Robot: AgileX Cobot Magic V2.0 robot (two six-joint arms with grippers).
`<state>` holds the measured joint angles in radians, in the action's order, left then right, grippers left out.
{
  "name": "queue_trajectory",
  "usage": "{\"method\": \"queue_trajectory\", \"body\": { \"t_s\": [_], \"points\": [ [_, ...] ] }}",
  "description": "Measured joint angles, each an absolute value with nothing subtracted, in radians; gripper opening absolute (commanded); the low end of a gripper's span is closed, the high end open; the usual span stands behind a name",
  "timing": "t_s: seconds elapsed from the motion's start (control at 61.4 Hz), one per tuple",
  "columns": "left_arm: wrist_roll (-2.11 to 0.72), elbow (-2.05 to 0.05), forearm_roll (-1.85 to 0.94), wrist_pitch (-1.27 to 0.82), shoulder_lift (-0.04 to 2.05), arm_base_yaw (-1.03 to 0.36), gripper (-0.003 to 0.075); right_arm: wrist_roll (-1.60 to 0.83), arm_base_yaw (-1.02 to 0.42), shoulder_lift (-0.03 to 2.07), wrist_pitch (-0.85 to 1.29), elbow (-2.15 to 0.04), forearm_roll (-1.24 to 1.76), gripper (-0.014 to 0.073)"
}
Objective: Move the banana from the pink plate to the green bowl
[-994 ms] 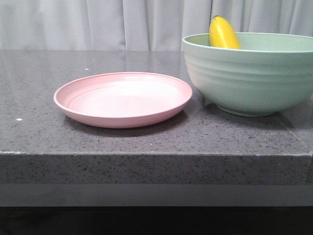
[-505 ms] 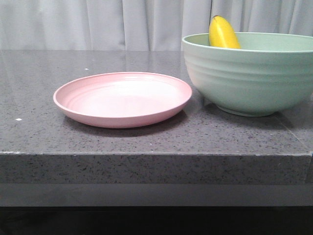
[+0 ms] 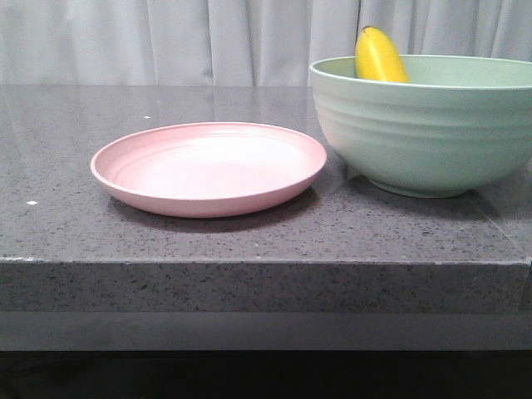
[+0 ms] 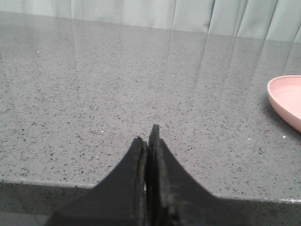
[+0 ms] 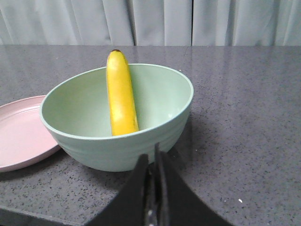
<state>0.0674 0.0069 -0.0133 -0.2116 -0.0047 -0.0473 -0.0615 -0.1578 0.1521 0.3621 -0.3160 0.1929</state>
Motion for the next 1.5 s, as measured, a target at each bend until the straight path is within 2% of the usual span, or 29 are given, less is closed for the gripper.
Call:
{"method": "queue_trajectory", "body": {
  "t_s": [0.147,0.326,0.472,1.499],
  "points": [
    [0.067,0.007,-0.013,-0.210,-0.005,-0.047,-0.0020,-0.062,-0.144,0.122,0.312,-0.257,0.190,-0.0058],
    [0.067,0.007,-0.013,-0.210,-0.005,-0.047,-0.0020,-0.062,-0.066,0.008,0.254,-0.083,0.180,-0.0058],
    [0.067,0.007,-0.013,-0.208,-0.005,-0.047,-0.0020,-0.062,-0.025,-0.007,0.221,0.022,0.190,-0.0058],
    [0.067,0.007,-0.013,-0.208,-0.005,-0.045,-0.0020,-0.064,-0.020,-0.010,0.209,0.026,0.221,-0.0058]
  ]
}}
